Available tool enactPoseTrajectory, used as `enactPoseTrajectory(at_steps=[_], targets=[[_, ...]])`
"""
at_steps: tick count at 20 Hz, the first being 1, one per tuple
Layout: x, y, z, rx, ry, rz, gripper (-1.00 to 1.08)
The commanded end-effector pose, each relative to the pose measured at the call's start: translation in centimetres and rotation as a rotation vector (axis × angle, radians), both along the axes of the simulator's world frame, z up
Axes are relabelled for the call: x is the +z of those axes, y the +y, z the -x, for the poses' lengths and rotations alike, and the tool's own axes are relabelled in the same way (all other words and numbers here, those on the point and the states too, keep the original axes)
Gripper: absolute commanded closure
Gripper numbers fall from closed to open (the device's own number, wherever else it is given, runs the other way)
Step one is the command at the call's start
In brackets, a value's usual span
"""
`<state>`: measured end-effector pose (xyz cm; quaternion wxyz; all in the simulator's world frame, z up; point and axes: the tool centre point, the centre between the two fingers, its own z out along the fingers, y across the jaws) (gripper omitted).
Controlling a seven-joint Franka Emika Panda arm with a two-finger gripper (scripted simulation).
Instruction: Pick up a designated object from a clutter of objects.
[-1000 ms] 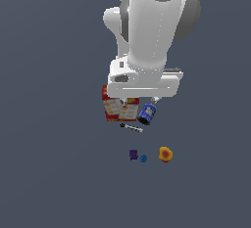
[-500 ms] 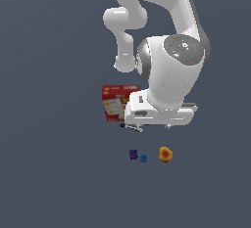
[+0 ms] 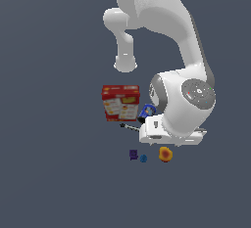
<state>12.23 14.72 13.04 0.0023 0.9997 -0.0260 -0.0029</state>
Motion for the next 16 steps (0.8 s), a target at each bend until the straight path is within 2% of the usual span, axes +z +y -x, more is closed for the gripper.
enactPoseTrajectory(at_steps=[1,8,16], targets=[[-1.5,0.9,-0.5,-0.01,-0.003,-0.001,-0.92],[-4.1,2.5,-1.0,-0.024,-0.006,-0.004,-0.92],[-4.8,2.7,-1.0,-0.025,-0.004,-0.004,-0.92]])
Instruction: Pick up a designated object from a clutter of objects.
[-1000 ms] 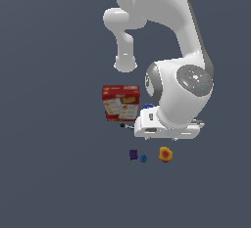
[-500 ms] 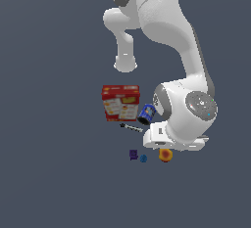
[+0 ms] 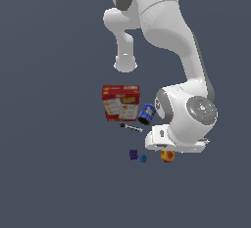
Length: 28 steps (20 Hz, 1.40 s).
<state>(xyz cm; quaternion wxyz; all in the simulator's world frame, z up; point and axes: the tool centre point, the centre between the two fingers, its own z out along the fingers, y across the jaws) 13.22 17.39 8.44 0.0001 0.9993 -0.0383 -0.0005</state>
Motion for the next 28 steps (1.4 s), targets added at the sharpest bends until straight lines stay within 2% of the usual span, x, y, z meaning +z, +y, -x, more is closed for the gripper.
enactPoseTrajectory(at_steps=[1,9,15,16,25,26,28], targets=[[-0.5,0.0,0.0,0.0,0.001,0.0,-0.92],[-4.4,0.0,0.1,-0.001,0.0,0.0,-0.92],[-4.9,0.1,-0.1,-0.001,-0.001,0.0,-0.92],[-4.9,0.1,-0.1,-0.001,-0.001,0.0,1.08],[-4.9,0.1,-0.1,-0.001,-0.001,0.0,1.08],[-3.9,1.3,-0.4,0.01,-0.018,-0.011,1.08],[-3.8,1.3,-0.4,0.01,-0.018,-0.011,1.08]])
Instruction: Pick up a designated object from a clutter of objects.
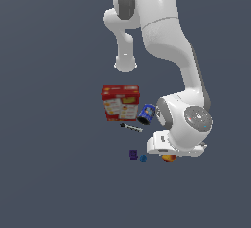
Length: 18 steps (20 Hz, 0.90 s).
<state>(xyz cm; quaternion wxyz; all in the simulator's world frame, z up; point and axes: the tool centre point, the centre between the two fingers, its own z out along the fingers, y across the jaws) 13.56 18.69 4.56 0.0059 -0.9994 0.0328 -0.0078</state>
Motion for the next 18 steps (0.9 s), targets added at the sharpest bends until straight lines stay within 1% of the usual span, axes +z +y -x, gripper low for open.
enactPoseTrajectory(at_steps=[1,5,10,14,18], targets=[[0.2,0.0,0.0,-0.001,-0.001,0.0,1.08],[1.0,-0.1,0.4,-0.001,0.0,0.0,1.08],[3.1,-0.2,1.2,-0.002,0.001,0.001,1.08],[5.6,-0.4,2.2,-0.002,0.002,0.002,1.08],[9.0,-0.5,3.6,-0.003,0.003,0.004,1.08]])
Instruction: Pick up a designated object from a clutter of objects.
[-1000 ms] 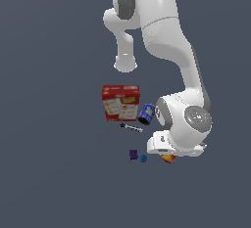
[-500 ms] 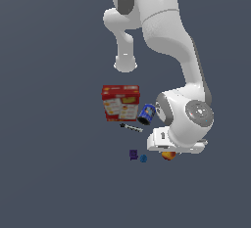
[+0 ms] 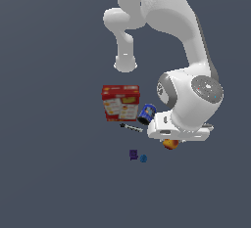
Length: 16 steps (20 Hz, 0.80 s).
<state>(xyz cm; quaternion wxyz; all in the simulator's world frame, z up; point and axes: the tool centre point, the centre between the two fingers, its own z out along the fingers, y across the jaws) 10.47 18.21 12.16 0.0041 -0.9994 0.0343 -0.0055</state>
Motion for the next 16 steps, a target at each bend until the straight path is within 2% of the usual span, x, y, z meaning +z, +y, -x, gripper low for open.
enactPoseTrajectory(at_steps=[1,16], targets=[[2.4,-0.1,0.9,-0.001,-0.001,0.0,1.08],[18.6,-0.8,6.9,-0.005,0.006,0.005,1.08]])
